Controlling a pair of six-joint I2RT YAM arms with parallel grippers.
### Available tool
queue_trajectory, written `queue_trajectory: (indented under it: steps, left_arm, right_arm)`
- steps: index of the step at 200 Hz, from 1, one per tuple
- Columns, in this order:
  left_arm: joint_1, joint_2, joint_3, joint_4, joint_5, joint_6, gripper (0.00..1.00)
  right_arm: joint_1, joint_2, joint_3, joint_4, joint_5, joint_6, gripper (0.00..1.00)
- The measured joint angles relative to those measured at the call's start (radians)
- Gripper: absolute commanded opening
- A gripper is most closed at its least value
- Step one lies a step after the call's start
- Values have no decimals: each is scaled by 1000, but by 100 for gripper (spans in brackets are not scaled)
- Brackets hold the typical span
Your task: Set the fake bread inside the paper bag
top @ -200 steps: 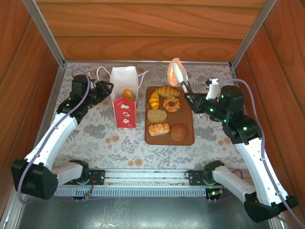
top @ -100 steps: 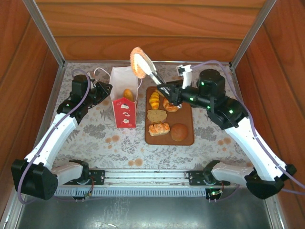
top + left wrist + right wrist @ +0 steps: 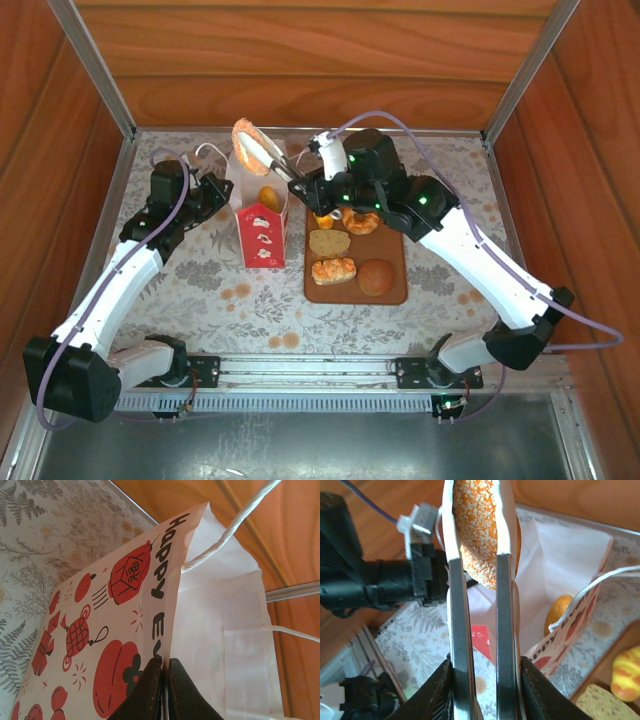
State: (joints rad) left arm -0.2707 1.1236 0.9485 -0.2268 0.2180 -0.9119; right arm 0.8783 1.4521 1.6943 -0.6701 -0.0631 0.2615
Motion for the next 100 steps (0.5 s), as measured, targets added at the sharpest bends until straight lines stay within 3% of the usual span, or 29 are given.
queue_trajectory:
  steps: [100]
  left_arm:
    - [0,-8,0,0,-6,-3,10]
  right_arm:
    - [27,146,111,-261,45,-43,25]
